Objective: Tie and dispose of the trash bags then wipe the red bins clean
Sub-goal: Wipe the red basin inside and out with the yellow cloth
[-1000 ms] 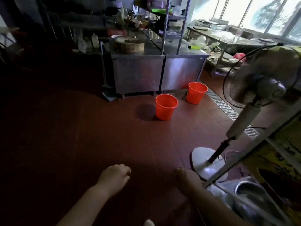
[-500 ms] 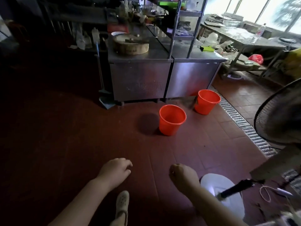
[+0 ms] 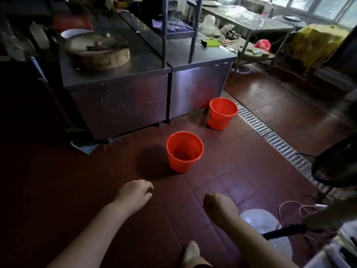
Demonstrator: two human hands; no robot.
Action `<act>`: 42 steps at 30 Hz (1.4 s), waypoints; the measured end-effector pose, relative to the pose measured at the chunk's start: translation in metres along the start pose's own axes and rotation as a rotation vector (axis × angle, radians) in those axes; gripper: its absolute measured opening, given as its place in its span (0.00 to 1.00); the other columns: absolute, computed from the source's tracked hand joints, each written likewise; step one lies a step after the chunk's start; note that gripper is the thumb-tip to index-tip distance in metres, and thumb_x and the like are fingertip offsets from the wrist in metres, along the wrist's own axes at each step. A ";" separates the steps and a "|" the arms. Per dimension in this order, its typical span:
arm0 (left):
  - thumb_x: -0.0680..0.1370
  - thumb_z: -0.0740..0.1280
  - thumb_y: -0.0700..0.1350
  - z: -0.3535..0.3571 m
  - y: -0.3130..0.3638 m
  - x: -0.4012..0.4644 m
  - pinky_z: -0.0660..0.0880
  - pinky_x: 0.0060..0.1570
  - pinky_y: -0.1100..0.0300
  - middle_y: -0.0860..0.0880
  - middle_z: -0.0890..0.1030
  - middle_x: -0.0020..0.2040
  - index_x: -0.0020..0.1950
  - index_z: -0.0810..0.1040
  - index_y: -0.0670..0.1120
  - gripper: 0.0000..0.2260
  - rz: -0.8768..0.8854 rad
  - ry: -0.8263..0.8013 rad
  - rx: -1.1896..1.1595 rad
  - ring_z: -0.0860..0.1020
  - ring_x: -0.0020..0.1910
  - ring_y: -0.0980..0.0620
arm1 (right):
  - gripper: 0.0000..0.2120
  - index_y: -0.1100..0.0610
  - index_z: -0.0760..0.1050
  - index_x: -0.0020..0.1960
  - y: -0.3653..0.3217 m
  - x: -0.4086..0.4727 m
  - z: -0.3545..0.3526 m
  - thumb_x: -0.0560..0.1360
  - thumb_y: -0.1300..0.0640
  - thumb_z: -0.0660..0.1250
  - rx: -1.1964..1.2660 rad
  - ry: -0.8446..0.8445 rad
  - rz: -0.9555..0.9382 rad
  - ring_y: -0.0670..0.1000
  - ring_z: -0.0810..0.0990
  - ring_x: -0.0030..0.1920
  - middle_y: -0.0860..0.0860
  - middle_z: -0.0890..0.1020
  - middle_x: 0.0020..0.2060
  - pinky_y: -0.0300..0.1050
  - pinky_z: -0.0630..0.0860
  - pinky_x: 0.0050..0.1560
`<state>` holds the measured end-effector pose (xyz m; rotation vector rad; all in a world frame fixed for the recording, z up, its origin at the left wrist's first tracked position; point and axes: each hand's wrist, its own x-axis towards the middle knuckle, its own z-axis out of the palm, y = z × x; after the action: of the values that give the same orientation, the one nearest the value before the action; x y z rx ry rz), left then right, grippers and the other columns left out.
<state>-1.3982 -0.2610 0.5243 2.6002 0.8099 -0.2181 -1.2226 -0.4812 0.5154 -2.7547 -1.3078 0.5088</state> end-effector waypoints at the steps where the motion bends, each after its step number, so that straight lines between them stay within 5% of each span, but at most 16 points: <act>1: 0.77 0.62 0.52 -0.003 0.003 0.025 0.70 0.53 0.60 0.57 0.77 0.58 0.60 0.75 0.56 0.12 0.023 -0.016 0.003 0.74 0.58 0.56 | 0.11 0.52 0.77 0.51 0.005 0.019 -0.003 0.78 0.53 0.57 0.003 -0.002 0.012 0.52 0.79 0.48 0.49 0.80 0.48 0.47 0.77 0.46; 13: 0.77 0.63 0.50 -0.034 0.036 0.297 0.71 0.51 0.61 0.57 0.79 0.56 0.60 0.76 0.56 0.12 -0.021 -0.074 -0.042 0.76 0.56 0.55 | 0.12 0.55 0.76 0.52 0.106 0.286 -0.069 0.79 0.54 0.55 -0.046 -0.074 0.031 0.54 0.79 0.49 0.52 0.80 0.49 0.49 0.78 0.47; 22: 0.77 0.62 0.50 -0.028 0.000 0.443 0.69 0.48 0.62 0.56 0.78 0.56 0.60 0.76 0.56 0.12 -0.056 -0.217 -0.062 0.76 0.56 0.56 | 0.12 0.54 0.78 0.50 0.133 0.435 -0.073 0.78 0.54 0.56 -0.041 -0.180 0.121 0.54 0.81 0.47 0.51 0.82 0.47 0.47 0.79 0.45; 31: 0.78 0.61 0.49 0.024 -0.080 0.602 0.73 0.54 0.58 0.54 0.77 0.59 0.60 0.76 0.54 0.12 -0.099 -0.443 0.064 0.75 0.59 0.52 | 0.11 0.54 0.77 0.51 0.151 0.566 -0.004 0.76 0.55 0.57 -0.013 -0.347 0.277 0.57 0.79 0.51 0.53 0.81 0.50 0.45 0.72 0.42; 42: 0.78 0.61 0.50 0.198 -0.136 0.737 0.74 0.50 0.58 0.53 0.77 0.61 0.63 0.74 0.54 0.14 -0.307 -0.518 0.096 0.76 0.58 0.51 | 0.11 0.53 0.76 0.53 0.235 0.715 0.173 0.75 0.58 0.57 0.022 -0.399 0.413 0.56 0.80 0.50 0.52 0.80 0.50 0.45 0.75 0.44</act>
<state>-0.8771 0.1319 0.1053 2.3186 1.0063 -0.9904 -0.6814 -0.1040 0.1150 -3.0138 -0.7540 1.1373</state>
